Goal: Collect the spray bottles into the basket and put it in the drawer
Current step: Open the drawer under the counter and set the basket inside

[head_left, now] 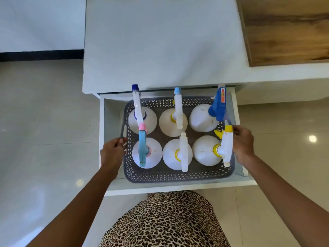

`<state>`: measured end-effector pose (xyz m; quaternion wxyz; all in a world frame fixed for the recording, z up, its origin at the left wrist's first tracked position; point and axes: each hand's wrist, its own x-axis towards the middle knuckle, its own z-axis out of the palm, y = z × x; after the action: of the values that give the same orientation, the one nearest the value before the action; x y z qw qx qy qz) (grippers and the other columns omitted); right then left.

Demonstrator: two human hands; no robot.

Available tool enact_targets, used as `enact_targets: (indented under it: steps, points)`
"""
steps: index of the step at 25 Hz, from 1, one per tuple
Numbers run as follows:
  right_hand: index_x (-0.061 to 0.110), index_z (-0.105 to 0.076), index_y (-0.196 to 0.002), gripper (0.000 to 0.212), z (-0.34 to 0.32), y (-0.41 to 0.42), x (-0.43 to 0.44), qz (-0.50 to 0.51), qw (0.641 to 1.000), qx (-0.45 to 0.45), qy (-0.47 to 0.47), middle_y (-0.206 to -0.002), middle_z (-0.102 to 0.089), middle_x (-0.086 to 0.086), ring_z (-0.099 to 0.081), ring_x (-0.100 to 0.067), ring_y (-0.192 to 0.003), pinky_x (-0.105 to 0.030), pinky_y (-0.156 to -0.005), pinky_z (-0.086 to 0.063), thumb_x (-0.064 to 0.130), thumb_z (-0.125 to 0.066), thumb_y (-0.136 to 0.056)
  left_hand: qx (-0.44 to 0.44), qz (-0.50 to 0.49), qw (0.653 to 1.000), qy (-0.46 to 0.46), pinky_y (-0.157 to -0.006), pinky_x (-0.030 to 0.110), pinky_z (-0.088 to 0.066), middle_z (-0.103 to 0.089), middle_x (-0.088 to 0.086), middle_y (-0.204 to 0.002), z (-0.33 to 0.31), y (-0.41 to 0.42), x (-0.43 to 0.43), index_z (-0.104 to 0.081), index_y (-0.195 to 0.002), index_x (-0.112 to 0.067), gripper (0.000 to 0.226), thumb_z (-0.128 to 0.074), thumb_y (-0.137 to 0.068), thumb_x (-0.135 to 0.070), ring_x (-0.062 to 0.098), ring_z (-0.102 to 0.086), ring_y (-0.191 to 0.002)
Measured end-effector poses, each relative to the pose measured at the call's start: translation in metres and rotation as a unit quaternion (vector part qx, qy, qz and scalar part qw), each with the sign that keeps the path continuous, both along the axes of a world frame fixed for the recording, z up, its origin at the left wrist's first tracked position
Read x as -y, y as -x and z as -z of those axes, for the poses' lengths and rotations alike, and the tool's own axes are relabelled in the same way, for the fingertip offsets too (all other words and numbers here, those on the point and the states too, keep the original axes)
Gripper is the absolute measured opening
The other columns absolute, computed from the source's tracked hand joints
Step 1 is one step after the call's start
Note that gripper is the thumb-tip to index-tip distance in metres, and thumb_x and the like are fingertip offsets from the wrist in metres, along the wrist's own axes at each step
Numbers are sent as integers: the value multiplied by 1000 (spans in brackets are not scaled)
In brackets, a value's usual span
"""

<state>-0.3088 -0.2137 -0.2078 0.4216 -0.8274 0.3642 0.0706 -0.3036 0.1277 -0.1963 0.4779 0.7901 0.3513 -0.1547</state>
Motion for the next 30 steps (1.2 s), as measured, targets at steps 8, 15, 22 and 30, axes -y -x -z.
enact_targets:
  steps: [8,15,22,30]
  points:
    - [18,-54,-65,25,75,-10,6,-3,998,-59,-3,-66,-55,-6,-50,-21,-72,-24,-56,-34,10,-60,-87,-59,-37,997,24,-96,45,-49,-66,14,-112,74,0,8,-63,-109,-5,28,-40,-95,-12,29,-61,-104]
    - [2,-68,-100,19,164,-39,5,-13,994,-103,28,-100,-70,-18,-55,-18,-83,-32,-74,-45,15,-64,-87,-82,-66,994,31,-97,46,-48,-65,15,-115,159,-28,8,-62,-108,-5,27,-40,-95,-11,27,-62,-106]
    - [0,-67,-102,21,199,-46,2,6,993,-117,30,-85,-62,-9,-57,-20,-83,-38,-84,-51,9,-55,-87,-105,-75,991,37,-98,44,-48,-66,12,-115,202,-38,10,-63,-107,-7,27,-40,-94,-11,23,-62,-106]
    - [-2,-65,-102,19,203,-52,1,10,993,-114,34,-88,-65,-16,-57,-23,-82,-43,-86,-50,9,-56,-88,-122,-103,987,38,-92,39,-48,-64,5,-105,208,-45,12,-63,-99,-11,25,-38,-94,-9,22,-62,-105]
